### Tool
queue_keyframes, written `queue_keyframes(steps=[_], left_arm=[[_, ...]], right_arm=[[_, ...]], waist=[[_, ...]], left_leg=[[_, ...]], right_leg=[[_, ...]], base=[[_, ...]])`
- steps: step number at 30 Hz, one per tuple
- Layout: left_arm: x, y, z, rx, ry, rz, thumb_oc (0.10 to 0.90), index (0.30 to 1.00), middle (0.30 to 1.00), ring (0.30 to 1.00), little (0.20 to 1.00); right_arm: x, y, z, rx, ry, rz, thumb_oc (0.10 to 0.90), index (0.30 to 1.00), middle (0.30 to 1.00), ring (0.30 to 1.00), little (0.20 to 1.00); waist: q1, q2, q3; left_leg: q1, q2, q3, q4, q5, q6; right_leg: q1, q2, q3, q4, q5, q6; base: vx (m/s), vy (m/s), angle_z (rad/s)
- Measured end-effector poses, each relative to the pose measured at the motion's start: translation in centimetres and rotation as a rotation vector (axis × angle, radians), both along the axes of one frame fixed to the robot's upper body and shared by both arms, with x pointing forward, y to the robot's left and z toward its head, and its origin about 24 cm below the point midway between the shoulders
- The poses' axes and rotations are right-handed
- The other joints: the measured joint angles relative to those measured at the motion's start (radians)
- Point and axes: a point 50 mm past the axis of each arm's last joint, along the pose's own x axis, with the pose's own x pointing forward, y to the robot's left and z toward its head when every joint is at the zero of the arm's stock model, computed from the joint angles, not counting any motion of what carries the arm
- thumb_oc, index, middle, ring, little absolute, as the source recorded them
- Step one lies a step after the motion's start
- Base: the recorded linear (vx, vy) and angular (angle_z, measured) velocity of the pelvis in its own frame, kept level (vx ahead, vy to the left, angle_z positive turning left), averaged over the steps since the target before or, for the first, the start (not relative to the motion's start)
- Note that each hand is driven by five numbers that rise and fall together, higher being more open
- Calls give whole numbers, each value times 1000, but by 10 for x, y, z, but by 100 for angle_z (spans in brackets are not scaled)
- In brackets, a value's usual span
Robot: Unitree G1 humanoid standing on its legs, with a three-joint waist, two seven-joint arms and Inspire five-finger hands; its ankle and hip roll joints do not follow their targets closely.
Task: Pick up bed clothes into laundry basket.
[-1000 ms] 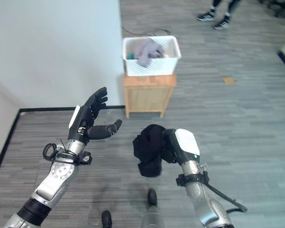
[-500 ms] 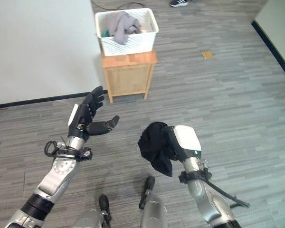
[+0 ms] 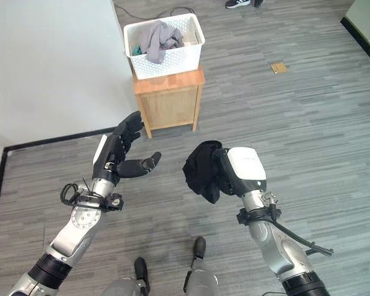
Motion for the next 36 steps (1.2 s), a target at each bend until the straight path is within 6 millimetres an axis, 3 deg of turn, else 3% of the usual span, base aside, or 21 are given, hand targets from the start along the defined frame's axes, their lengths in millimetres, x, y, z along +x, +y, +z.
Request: queue_keyframes(steps=[4, 5, 7, 8, 10, 13, 17, 18, 19, 21, 22, 23, 25, 26, 27, 29, 30, 32, 33, 34, 36], left_arm=[[0, 0, -15, -4, 68, 9, 800, 900, 900, 900, 900], [0, 1, -19, -21, 87, 21, 800, 900, 900, 900, 900], [1, -1, -18, -30, 83, 31, 800, 900, 900, 900, 900], [1, -2, -18, -34, 84, 28, 800, 900, 900, 900, 900], [3, -9, -15, -39, 75, 6, 800, 900, 900, 900, 900], [3, -15, -21, -51, 101, 0, 800, 900, 900, 900, 900], [2, -10, -28, -44, 127, 19, 800, 900, 900, 900, 900], [2, -7, -24, -50, 113, 30, 800, 900, 900, 900, 900], [3, -6, -21, -54, 100, 35, 800, 900, 900, 900, 900], [2, 1, -19, -29, 93, 55, 800, 900, 900, 900, 900], [4, 3, -16, -11, 88, 57, 800, 900, 900, 900, 900], [4, 6, -12, -1, 69, 56, 800, 900, 900, 900, 900], [5, 8, -5, 5, 43, 62, 800, 900, 900, 900, 900], [6, 10, -5, 12, 42, 70, 800, 900, 900, 900, 900], [6, 11, -6, 20, 46, 77, 800, 900, 900, 900, 900], [7, 10, -4, 22, 35, 73, 800, 900, 900, 900, 900], [8, 9, -1, 19, 22, 71, 800, 900, 900, 900, 900], [9, 9, 2, 18, 14, 69, 800, 900, 900, 900, 900], [8, 12, -2, 31, 27, 70, 800, 900, 900, 900, 900], [3, 13, -11, 11, 64, 88, 800, 900, 900, 900, 900], [-5, 18, -23, -15, 109, 117, 800, 900, 900, 900, 900]], right_arm=[[-3, 0, -15, 2, 70, 2, 400, 300, 300, 300, 300], [-1, 1, -13, -5, 61, 11, 400, 300, 300, 300, 300], [1, 3, -8, 3, 44, 17, 400, 300, 300, 300, 300], [1, 4, -8, 12, 39, 18, 400, 300, 300, 300, 300], [3, 4, -6, 60, 22, 1, 400, 300, 300, 300, 300], [4, 8, -11, 116, 37, -16, 400, 300, 300, 300, 300], [2, 11, -14, 133, 51, -11, 400, 300, 300, 300, 300], [-6, 13, -11, 146, 41, 5, 400, 300, 300, 300, 300], [-7, 14, -8, 153, 26, 12, 400, 300, 300, 300, 300], [-7, 25, -9, 215, 50, 56, 400, 300, 300, 300, 300], [-8, 30, -8, 233, 57, 84, 400, 300, 300, 300, 300], [-10, 34, -4, 251, 47, 109, 400, 300, 300, 300, 300], [-12, 43, 8, 305, 4, 152, 400, 300, 300, 300, 300], [-13, 48, 12, 325, -13, 176, 400, 300, 300, 300, 300], [-17, 52, 17, 353, -33, 213, 400, 300, 300, 300, 300], [-18, 52, 23, 356, -58, 235, 400, 300, 300, 300, 300], [-19, 49, 26, 374, -80, 237, 400, 300, 300, 300, 300], [-15, 48, 30, 359, -95, 239, 400, 300, 300, 300, 300], [-16, 48, 26, 374, -81, 226, 400, 300, 300, 300, 300], [-16, 48, 22, 367, -58, 227, 400, 300, 300, 300, 300], [-17, 52, 20, 355, -29, 252, 400, 300, 300, 300, 300]], waist=[[55, 8, 1], [73, 27, -3], [68, 18, 5], [69, 15, 6], [59, -1, 15], [64, -8, 22], [90, -6, 23], [97, -26, 10], [93, -30, 9], [110, -60, 11], [92, -61, 11], [89, -76, 5], [79, -90, 8], [70, -92, 15], [31, -78, 19], [18, -95, 12], [4, -101, 8], [15, -117, 1], [34, -146, -12], [45, -115, -19], [57, -94, -47]], left_leg=[[-141, 50, -39, 402, -40, -48], [-228, 79, -66, 574, 14, -110], [-346, 118, -74, 733, 112, -71], [-359, 130, -54, 724, 88, -60], [-330, 110, 26, 471, 53, -52], [-250, 7, 38, 4, 70, -44], [-263, -16, -15, -60, 125, -36], [-256, -46, -68, -35, 158, 9], [-246, -52, -49, -38, 182, 31], [-173, -70, 5, -41, 158, 134], [-132, -78, 12, -52, 157, 143], [-108, -90, 23, -48, 131, 156], [-75, -107, 23, -38, 76, 177], [-52, -111, 23, -39, 62, 183], [-16, -103, -9, -46, 64, 166], [8, -106, -36, -49, 52, 148], [10, -97, -93, -49, 41, 135], [16, -108, -120, -49, 26, 113], [45, -129, -136, -50, 7, 90], [83, -110, -140, -48, -12, 71], [95, -74, -88, -6, -19, 56]], right_leg=[[66, -5, -24, -5, -41, -53], [59, 9, -30, 23, -62, -72], [70, 9, -37, 18, -64, -94], [69, 12, -30, 16, -65, -94], [58, 13, -22, 3, -60, -92], [49, 34, 21, -1, -58, -67], [91, 113, 70, -6, -104, -104], [112, 106, 89, -6, -134, -90], [116, 96, 94, -7, -142, -79], [69, 39, 109, 201, -208, -3], [15, -1, 80, 389, -269, 57], [-35, -39, 65, 524, -258, 94], [-180, -90, 103, 835, -174, 167], [-270, -120, 110, 991, -51, 176], [-300, -145, 61, 941, -167, 127], [-285, -141, 35, 729, -181, 109], [-243, -92, 73, 476, -190, 60], [-178, -65, 105, 193, -137, 33], [-146, -81, 103, 162, -46, -6], [-109, -53, 109, 156, 12, -28], [-50, -14, 115, 90, 14, -45]], base=[[34, -236, 12], [34, -220, 1], [130, -88, 5], [290, 61, 4], [316, 144, -9], [303, 31, -40], [500, 6, -64], [495, 0, -68], [677, 72, -93], [208, 103, -65], [109, 109, -26], [225, 168, -7], [253, 53, -11], [197, -94, 36], [151, -136, 63], [206, -232, 88], [170, -195, 101], [167, -90, 83], [213, -77, 36], [186, -88, 6], [165, -116, -27]])
